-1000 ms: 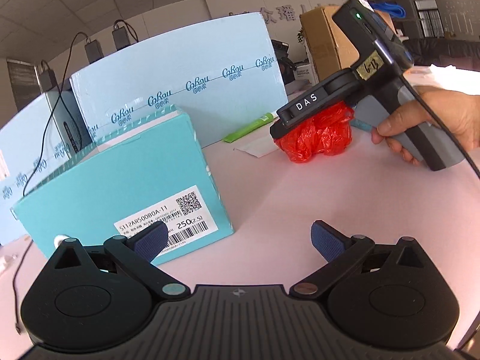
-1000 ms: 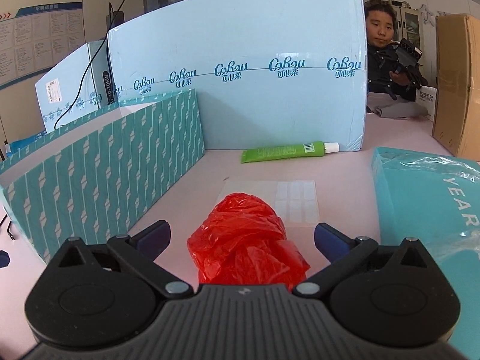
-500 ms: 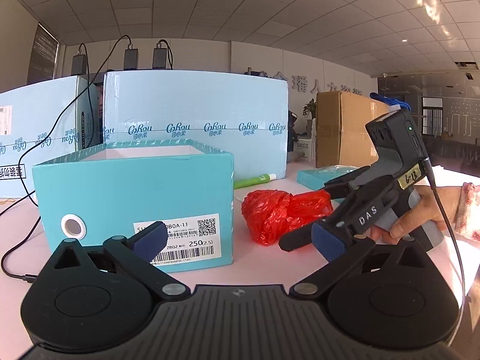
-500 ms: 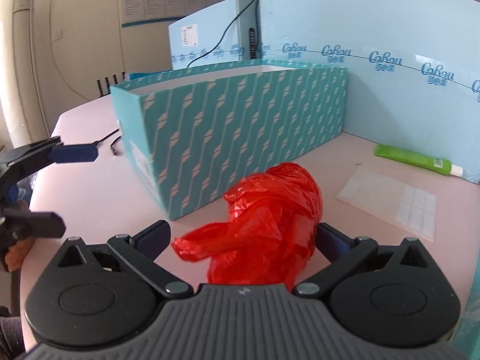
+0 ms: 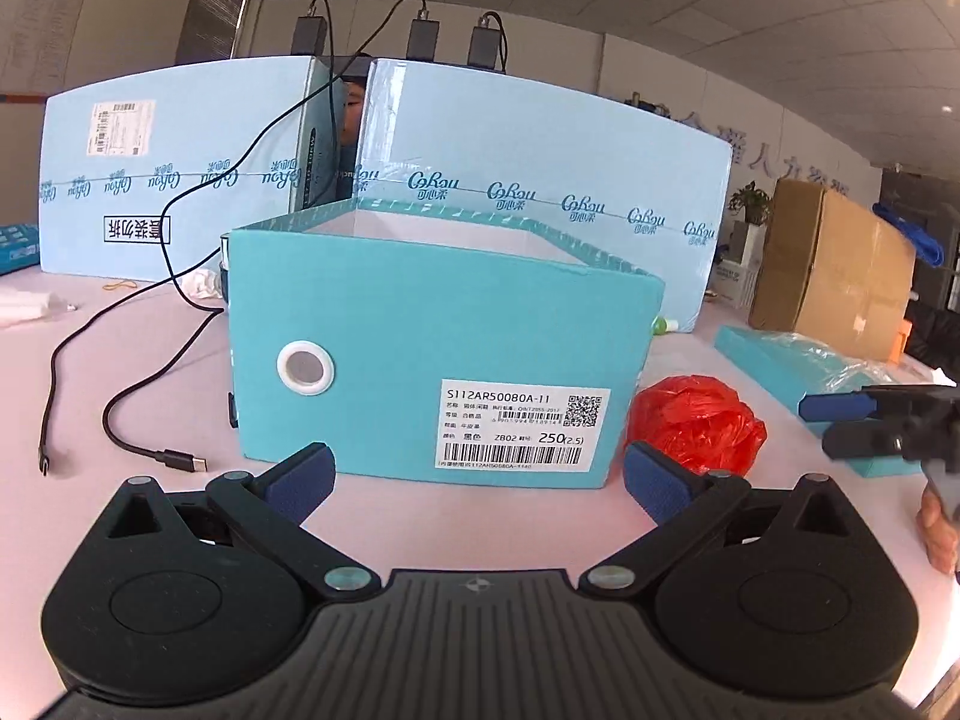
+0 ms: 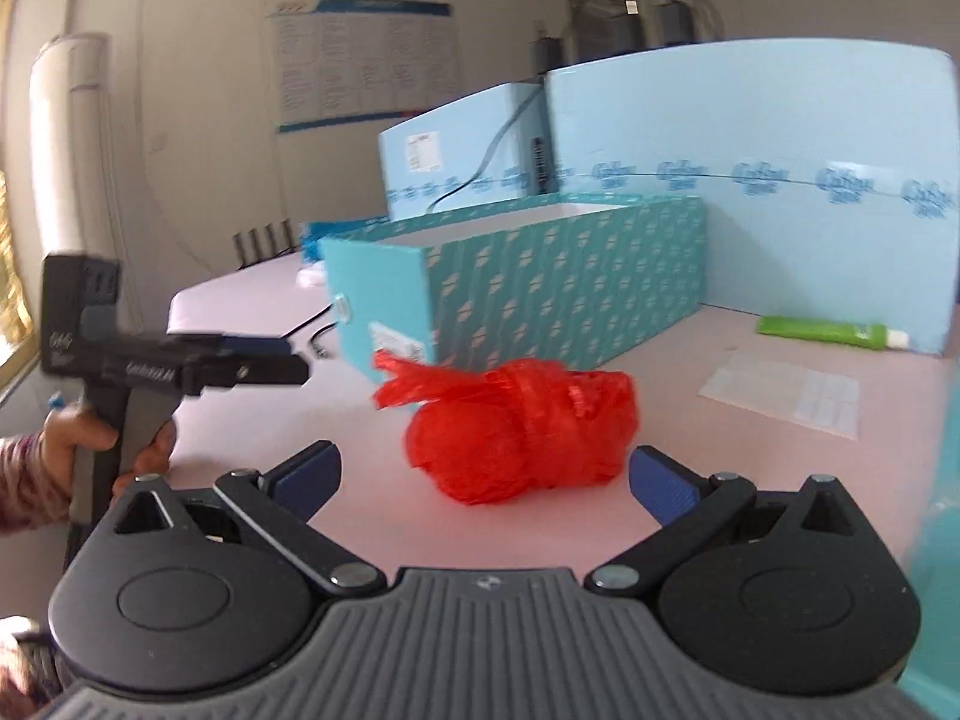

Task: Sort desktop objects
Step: 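Carry the red bag in the right gripper over the open teal box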

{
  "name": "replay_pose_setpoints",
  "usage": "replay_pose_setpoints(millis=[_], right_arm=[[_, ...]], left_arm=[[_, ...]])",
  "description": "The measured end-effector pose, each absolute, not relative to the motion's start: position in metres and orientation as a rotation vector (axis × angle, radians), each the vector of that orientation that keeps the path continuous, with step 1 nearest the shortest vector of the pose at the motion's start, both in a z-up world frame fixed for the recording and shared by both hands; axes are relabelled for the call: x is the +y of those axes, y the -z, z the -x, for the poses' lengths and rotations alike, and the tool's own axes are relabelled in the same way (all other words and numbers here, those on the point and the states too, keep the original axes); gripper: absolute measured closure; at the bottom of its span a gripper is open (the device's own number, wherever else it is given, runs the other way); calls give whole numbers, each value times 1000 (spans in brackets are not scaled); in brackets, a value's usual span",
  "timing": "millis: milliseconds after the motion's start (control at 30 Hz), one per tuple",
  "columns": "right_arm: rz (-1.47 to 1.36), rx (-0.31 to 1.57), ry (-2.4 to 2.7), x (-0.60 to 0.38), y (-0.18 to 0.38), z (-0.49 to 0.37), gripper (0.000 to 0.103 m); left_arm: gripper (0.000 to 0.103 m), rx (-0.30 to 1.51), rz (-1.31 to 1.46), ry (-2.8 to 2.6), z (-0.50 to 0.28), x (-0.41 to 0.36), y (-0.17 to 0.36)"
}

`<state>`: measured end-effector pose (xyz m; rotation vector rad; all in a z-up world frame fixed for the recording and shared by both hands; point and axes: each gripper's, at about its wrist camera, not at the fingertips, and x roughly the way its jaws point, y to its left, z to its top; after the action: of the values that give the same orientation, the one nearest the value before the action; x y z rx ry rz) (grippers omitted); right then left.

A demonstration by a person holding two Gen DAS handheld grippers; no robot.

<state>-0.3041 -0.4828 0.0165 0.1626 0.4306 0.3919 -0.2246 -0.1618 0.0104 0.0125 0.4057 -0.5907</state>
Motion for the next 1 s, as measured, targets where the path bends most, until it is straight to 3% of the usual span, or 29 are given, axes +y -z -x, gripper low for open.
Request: replay_pose_setpoints(millis=[167,633,900,967,1000], right_arm=[[-592,447,-83,-528,-9,272,0],[-718,534,-284,-510,6,228,0],[-693,557,-246,-505,8,228,0],[-678,564,-236,-503,8,227,4],[-670,568,-233,-501,8,226,12]], left_arm=[[0,419,-150,616,231,-204,-8],[0,409,-228,502,233,-225,-5],[0,417,-275,717,231,-243,-7],[0,432,-281,764,230,-249,-6],[0,438,-282,781,229,-251,-5]])
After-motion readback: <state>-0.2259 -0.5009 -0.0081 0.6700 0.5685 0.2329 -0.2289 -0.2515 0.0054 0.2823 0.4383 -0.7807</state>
